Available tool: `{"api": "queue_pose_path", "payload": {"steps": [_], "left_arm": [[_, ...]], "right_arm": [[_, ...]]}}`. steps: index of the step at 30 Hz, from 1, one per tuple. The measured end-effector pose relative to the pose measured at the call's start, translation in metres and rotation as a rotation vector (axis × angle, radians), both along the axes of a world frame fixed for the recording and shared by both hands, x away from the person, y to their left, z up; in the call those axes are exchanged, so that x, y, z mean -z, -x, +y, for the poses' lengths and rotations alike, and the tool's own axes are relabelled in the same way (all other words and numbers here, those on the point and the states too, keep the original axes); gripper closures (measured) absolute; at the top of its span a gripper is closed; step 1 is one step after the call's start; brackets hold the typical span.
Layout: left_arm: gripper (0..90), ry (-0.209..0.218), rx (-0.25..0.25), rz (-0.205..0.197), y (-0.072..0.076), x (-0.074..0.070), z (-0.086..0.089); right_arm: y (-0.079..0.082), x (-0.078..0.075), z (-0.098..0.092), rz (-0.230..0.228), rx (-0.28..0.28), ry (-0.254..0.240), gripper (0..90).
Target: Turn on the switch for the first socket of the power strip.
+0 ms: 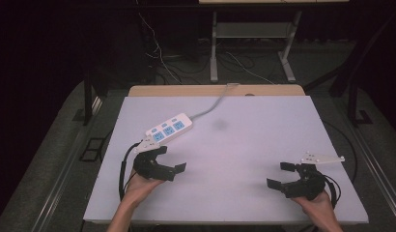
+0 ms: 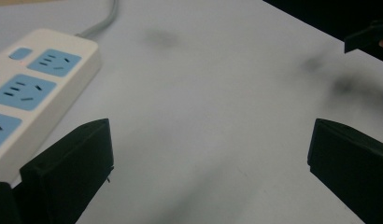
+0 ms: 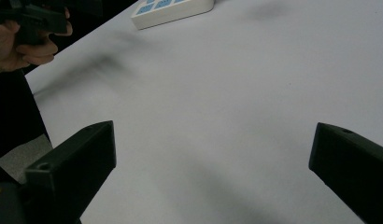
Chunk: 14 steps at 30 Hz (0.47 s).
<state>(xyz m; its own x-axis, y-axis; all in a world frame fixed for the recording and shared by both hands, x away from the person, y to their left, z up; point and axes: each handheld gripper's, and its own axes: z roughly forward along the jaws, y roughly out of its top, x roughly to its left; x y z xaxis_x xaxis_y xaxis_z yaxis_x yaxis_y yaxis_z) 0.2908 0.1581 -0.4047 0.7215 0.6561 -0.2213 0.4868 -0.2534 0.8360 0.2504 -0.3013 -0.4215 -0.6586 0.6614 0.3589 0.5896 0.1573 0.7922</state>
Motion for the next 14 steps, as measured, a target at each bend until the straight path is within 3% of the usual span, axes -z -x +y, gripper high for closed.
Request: {"api": "queue_pose_path", "payload": {"steps": [2, 14], "left_arm": [[0.0, 0.024, 0.003, 0.012, 0.002, 0.006, 0.002], [0.0, 0.037, 0.036, 0.031, 0.016, 0.02, 0.003]], "right_arm": [[0.0, 0.0, 0.0, 0.0, 0.001, 0.0, 0.2], [0.001, 0.0, -0.002, 0.0, 0.011, -0.004, 0.2]]}}
